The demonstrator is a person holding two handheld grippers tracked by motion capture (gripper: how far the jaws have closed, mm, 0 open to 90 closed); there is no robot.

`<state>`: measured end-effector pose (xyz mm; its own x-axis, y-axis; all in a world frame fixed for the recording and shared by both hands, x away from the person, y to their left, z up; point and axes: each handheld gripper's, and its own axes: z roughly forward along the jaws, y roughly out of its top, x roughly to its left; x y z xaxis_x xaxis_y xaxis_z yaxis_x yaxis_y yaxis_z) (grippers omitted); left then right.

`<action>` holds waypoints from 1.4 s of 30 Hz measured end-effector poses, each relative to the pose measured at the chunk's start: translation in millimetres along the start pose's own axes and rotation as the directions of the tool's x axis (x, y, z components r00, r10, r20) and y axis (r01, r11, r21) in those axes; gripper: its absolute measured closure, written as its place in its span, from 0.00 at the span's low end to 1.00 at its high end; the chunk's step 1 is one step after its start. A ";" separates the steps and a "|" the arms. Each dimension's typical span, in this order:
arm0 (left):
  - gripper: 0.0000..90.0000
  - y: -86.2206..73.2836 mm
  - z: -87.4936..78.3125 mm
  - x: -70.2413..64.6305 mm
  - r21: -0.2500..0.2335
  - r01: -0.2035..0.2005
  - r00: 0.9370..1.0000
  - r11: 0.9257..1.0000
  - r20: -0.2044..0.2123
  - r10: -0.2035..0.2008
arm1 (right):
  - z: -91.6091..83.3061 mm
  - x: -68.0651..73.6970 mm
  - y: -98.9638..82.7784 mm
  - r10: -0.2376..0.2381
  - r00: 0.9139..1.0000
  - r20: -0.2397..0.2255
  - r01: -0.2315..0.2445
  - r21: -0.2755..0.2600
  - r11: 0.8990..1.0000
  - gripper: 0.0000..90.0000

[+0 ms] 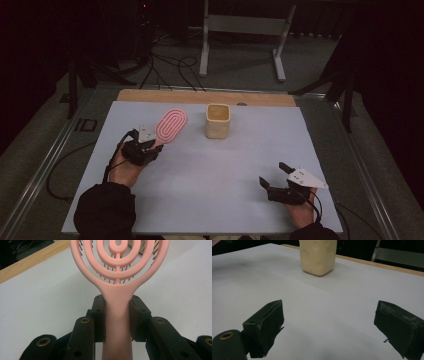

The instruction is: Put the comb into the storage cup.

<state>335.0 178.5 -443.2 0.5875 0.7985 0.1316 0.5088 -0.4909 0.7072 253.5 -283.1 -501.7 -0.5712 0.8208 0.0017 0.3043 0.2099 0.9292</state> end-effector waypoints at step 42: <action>0.78 -20.3 -15.7 -14.6 -0.169 -0.016 1.000 0.985 -0.002 0.015 | 6.4 4.6 11.3 0.007 1.000 -0.030 -0.006 0.035 0.999 0.09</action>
<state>306.2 182.3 -448.6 0.5937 0.7917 0.1441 0.3860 -0.4373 0.8123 259.2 -273.6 -493.5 -0.5914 0.8061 0.0191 0.3342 0.2235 0.9156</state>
